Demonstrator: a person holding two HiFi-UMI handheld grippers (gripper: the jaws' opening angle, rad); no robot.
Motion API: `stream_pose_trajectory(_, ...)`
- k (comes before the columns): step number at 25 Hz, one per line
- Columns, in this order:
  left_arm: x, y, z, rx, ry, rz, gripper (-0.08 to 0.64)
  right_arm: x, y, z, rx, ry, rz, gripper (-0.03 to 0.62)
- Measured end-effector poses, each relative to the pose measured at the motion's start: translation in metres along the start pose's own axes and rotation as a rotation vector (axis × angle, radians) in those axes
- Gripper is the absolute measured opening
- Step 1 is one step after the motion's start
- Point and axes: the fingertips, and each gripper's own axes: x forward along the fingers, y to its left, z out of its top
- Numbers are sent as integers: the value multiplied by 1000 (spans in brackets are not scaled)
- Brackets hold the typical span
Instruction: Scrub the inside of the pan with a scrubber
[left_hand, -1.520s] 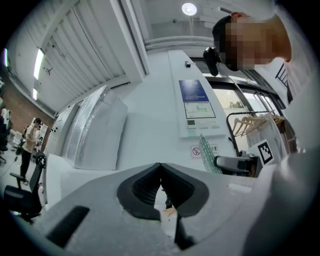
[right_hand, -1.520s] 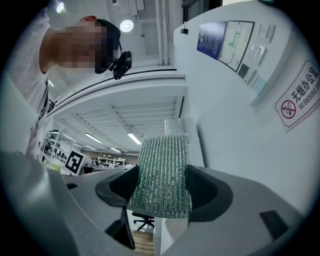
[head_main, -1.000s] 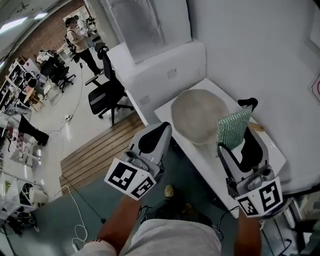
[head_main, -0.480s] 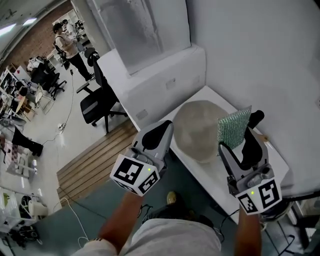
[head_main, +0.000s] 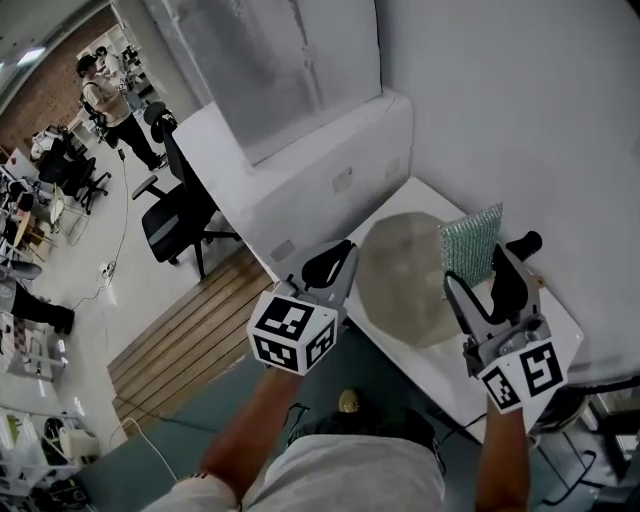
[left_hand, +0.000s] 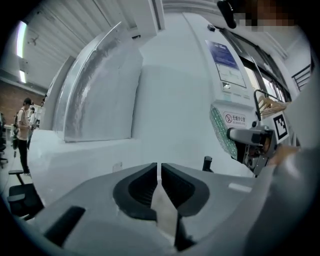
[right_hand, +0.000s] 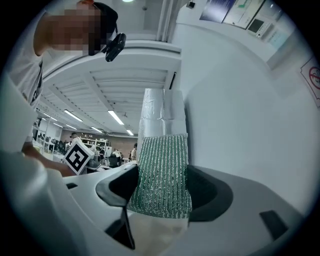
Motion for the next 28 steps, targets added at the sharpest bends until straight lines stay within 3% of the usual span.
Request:
stream_pose_trajectory(6,25,24,-25,-45,102,5,23,31,-14,-28,-9,135,-23,304)
stream_pose_trajectory(18,56,34,-91,-172,358,24,170,75,-26,-118,61,407,4,304)
stream_pose_trajectory(28,74,26,-136,-223,495,11,184,93,-14,-192,88,643,67,304)
